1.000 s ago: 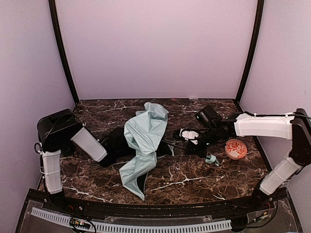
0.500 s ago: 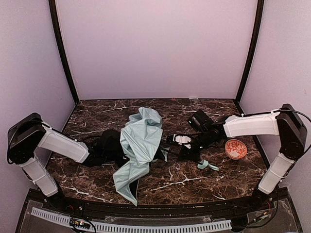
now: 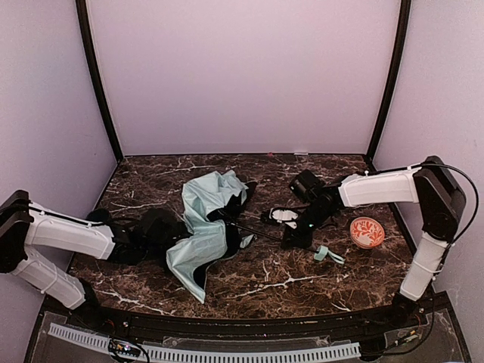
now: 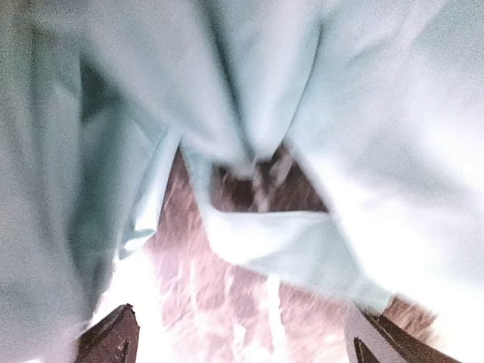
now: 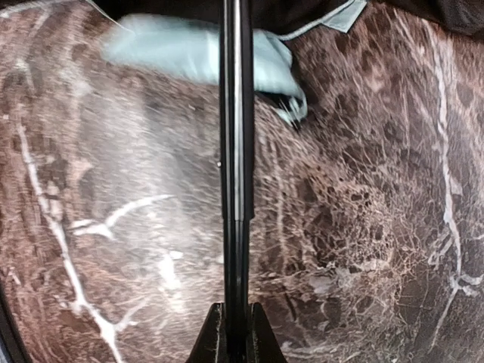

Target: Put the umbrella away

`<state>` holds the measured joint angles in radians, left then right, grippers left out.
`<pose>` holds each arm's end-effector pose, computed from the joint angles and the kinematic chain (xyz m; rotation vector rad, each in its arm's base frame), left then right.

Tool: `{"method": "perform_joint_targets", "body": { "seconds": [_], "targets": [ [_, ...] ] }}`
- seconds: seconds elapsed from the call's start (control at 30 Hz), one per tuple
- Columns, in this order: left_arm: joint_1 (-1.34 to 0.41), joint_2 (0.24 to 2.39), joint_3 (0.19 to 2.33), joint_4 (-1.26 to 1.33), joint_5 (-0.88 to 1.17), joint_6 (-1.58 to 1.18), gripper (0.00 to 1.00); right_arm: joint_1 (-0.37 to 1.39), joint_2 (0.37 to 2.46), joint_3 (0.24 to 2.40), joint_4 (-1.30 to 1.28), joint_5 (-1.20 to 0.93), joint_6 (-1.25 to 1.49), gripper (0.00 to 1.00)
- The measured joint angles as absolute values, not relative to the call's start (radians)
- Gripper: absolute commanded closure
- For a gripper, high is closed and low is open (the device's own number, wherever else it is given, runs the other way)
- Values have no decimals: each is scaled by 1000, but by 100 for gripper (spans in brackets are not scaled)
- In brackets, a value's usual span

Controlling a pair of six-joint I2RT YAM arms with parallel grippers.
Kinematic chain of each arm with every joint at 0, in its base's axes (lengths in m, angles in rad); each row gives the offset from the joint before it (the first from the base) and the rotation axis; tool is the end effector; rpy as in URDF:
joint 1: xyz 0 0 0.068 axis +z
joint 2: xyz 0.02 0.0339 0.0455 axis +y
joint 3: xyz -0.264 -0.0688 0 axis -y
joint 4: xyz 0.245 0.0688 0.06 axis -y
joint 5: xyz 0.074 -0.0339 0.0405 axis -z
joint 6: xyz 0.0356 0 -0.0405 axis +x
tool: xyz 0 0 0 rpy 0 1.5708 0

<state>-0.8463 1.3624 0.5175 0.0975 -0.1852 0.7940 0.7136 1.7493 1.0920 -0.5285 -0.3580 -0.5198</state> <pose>0.1725 -0.1850 0.1543 1.6238 1.6427 0.1879 0.2472 0.2305 0.1716 -1.6657 2.1822 0.5458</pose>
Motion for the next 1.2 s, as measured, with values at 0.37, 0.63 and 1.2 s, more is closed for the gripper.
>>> {"method": "perform_joint_targets", "body": {
  "seconds": [0.37, 0.63, 1.2],
  "targets": [
    [-939, 1385, 607, -97, -241, 741, 1, 708, 1784, 1098, -540, -295, -516, 100],
    [-1041, 1325, 842, -535, -354, 570, 1, 706, 1790, 1098, -541, -252, -533, 74],
    [-1065, 1271, 878, -532, -329, 444, 2, 707, 1465, 1188, -432, -346, -353, 0]
  ]
}}
